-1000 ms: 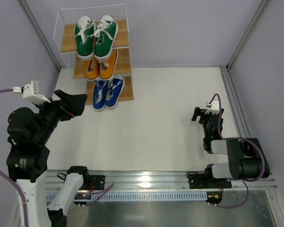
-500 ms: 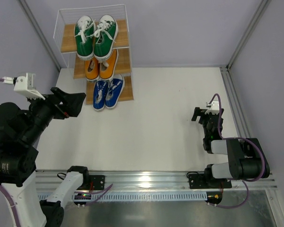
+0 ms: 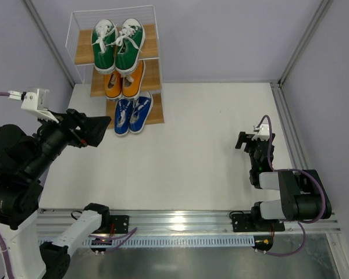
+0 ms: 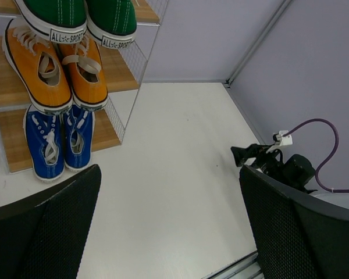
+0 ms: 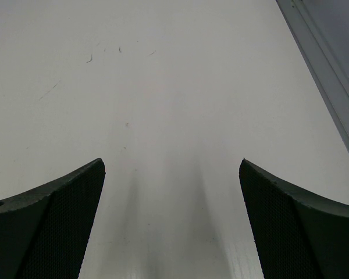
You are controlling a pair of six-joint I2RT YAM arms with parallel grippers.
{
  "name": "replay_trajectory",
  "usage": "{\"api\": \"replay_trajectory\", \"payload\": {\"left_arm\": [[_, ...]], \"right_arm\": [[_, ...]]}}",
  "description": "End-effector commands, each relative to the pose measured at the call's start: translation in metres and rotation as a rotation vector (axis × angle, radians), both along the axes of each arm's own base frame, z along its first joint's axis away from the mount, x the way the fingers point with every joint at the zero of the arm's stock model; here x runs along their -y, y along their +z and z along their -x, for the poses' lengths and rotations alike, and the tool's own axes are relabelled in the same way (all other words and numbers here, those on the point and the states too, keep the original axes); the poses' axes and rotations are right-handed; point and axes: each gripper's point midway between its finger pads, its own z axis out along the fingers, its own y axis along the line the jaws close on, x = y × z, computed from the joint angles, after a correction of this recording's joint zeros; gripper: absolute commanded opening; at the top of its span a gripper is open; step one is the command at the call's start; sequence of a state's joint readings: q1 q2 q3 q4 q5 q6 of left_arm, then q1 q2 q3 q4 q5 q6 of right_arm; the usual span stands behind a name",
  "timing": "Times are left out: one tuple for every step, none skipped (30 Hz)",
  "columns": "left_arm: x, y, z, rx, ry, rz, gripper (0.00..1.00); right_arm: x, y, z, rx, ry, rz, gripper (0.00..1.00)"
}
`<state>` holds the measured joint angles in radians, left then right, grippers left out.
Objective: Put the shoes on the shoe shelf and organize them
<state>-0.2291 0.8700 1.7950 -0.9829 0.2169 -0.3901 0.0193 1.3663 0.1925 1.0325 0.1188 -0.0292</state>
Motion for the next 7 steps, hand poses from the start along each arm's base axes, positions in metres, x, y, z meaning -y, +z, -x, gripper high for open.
{"api": "replay_trajectory", "payload": {"left_arm": [[-0.0004,0.0044,-0.0026,0.034,0.004,-0.004,1.0],[0.0004,0.0044,-0.0034,0.032,0.002,0.004,1.0],[0.0008,0.0059,-0.0027,0.035,0.001,0.009,1.0],[0.0004,0.0069,-0.0024,0.035,0.003,0.009,1.0],[0.0022,0.0071,-0.0017,0.037,-0.01,0.005,1.0],[0.0031,0.0106,-0.0001,0.054,-0.017,0.007,1.0],[0.0032,0.0111,0.0002,0.062,-0.019,0.008,1.0]], "right_arm": [[-0.0003,0.0253,-0.0094,0.094,0.004,-0.005,0.97],[-0.0003,0.0253,-0.0094,0.094,0.004,-0.005,0.97],[-0.0003,0.0259,-0.0094,0.096,0.004,-0.006,0.97],[-0.0003,0.0247,-0.009,0.093,0.004,-0.005,0.97],[-0.0003,0.0253,-0.0094,0.094,0.004,-0.005,0.97],[-0.0003,0.0259,-0.0094,0.096,0.004,-0.006,0.97],[-0.0009,0.0247,-0.009,0.093,0.006,-0.006,0.97]]}}
